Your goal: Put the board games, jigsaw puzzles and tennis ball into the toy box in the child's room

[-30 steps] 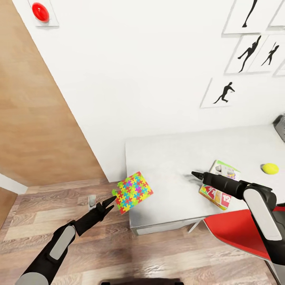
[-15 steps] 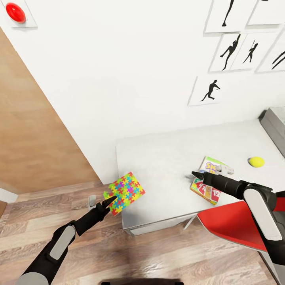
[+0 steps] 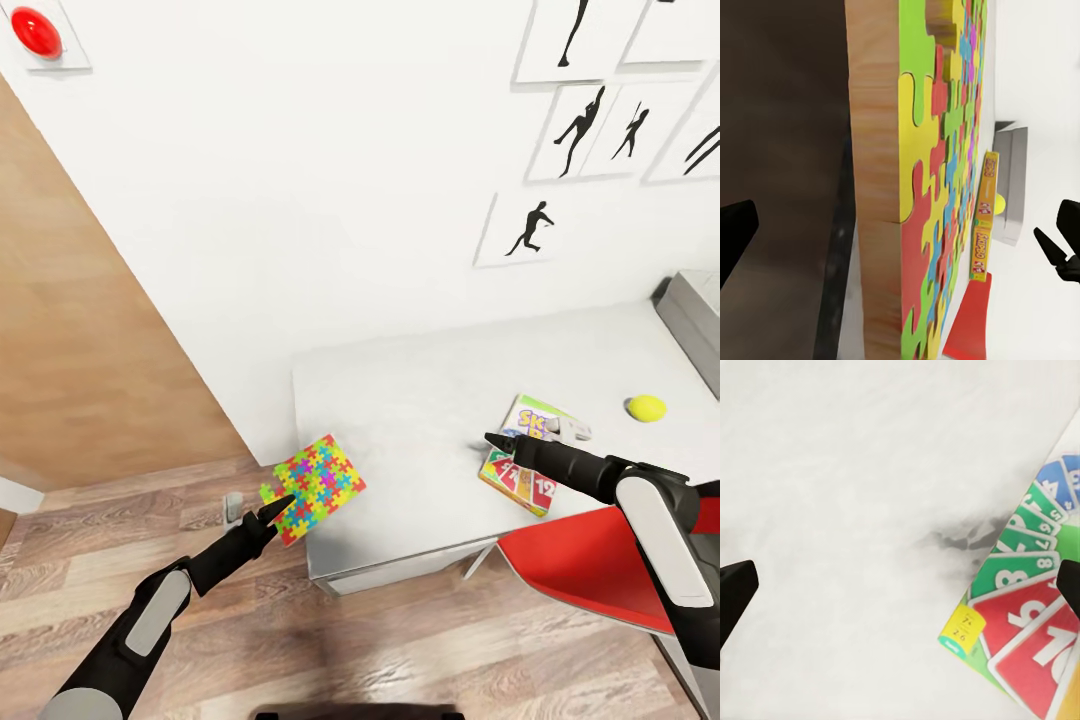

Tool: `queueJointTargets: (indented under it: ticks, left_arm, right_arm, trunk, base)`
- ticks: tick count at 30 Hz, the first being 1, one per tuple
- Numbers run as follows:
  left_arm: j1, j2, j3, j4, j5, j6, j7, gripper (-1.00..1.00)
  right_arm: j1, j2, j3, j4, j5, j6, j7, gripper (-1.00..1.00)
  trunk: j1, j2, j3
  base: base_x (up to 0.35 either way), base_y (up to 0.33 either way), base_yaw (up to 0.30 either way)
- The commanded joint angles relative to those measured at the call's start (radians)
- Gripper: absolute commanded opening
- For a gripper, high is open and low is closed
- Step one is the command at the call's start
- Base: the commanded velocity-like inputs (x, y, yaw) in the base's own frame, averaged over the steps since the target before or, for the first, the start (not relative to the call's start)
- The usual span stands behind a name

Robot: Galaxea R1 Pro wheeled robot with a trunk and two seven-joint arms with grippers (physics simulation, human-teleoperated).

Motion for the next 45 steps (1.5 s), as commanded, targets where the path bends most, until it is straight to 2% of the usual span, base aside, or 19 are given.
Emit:
queueJointTargets:
  ticks: [1, 7, 8, 39, 45]
  left_arm:
    - [-0.001, 0.001, -0.002, 0.000, 0.009, 0.007, 0.001, 1.00]
    - [-0.001, 0.001, -0.002, 0.000, 0.009, 0.007, 0.001, 1.00]
    - [-0.001, 0.001, -0.002, 0.000, 0.009, 0.007, 0.001, -1.00]
    - [0.000, 0.002, -0.004, -0.001, 0.010, 0.004, -0.002, -1.00]
    - [0.005, 0.001, -0.005, -0.017, 0.011, 0.004, -0.025, -1.00]
  right_arm:
    - [-0.001, 0.000, 0.000, -0.001, -0.010, 0.004, -0.009, 1.00]
    - [-0.001, 0.000, 0.000, -0.001, -0.010, 0.004, -0.009, 1.00]
    - [-0.001, 0.000, 0.000, -0.001, -0.010, 0.004, -0.009, 1.00]
    - [-0.001, 0.000, -0.002, -0.002, -0.010, 0.004, -0.006, 1.00]
    - [-0.001, -0.002, -0.004, -0.002, -0.010, 0.004, -0.001, 1.00]
  trunk:
    - [0.001, -0.002, -0.001]
    - [0.001, -0.002, -0.001]
    - [0.001, -0.002, -0.001]
    - [0.001, -0.002, -0.001]
    - [0.001, -0.002, -0.001]
  base:
    - [0.000, 0.000, -0.007]
    - [0.000, 0.000, -0.004]
    - [0.000, 0.000, -0.002]
    - [0.000, 0.000, 0.000]
    - [0.000, 0.000, 0.000]
